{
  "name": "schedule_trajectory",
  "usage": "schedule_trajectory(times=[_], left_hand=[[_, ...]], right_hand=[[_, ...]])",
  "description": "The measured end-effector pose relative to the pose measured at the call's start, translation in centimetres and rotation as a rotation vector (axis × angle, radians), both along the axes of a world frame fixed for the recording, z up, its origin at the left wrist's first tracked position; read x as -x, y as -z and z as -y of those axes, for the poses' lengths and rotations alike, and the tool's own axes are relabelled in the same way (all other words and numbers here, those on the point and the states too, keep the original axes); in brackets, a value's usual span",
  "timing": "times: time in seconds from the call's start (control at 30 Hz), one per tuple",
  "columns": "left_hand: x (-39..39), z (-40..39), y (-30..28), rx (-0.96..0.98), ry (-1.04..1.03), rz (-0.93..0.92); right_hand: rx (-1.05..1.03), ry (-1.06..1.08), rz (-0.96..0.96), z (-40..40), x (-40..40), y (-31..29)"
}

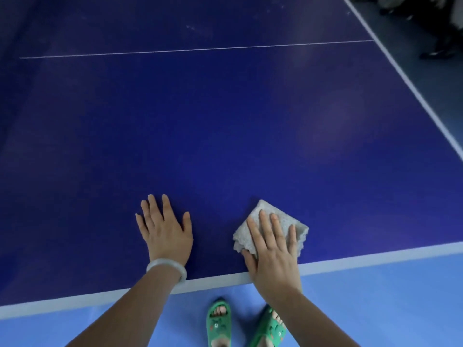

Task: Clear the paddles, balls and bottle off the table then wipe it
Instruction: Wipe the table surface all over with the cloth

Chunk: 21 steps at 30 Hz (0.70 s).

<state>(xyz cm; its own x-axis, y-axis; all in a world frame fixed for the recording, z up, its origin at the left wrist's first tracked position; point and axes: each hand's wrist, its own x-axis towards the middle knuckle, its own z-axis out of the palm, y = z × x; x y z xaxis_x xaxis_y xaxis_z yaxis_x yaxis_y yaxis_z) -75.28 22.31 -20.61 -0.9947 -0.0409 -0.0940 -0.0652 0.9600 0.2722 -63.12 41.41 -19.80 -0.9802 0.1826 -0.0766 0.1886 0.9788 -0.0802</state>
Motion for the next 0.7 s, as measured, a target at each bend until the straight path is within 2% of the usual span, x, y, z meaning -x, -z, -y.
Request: schedule_trajectory(times=[0.1, 0.17, 0.27, 0.33, 0.47, 0.53, 0.6, 0.7], left_hand=[[-1.3, -2.0, -0.6, -0.107, 0.251, -0.049], [-2.5, -4.8, -0.7, -0.087, 0.469, -0.091], [-3.6, -8.0, -0.7, 0.031, 0.536, -0.056], [-3.7, -8.4, -0.4, 0.117, 0.519, -0.047], [-4.0, -8.3, 0.4, 0.138, 0.532, -0.059], [-4.1, -8.2, 0.6, 0.155, 0.536, -0.056], [-4.1, -8.2, 0.4, 0.167, 0.535, -0.054], [-4.0, -8.2, 0.0, 0.175, 0.519, -0.044]], right_hand=[[0.001, 0.009, 0.000, 0.0, 0.0, 0.2], [0.023, 0.019, -0.006, -0.7, -0.6, 0.4], [0.044, 0.082, -0.029, -4.1, -2.4, 0.7], [0.027, 0.232, -0.048, -7.9, -3.7, 0.8], [0.102, 0.771, 0.019, -14.2, -4.6, 0.6], [0.109, 0.868, 0.026, -13.6, -3.8, 0.4], [0.079, 0.719, -0.021, -10.7, -2.6, 0.3], [0.054, 0.254, -0.037, -6.5, -2.6, 0.6]])
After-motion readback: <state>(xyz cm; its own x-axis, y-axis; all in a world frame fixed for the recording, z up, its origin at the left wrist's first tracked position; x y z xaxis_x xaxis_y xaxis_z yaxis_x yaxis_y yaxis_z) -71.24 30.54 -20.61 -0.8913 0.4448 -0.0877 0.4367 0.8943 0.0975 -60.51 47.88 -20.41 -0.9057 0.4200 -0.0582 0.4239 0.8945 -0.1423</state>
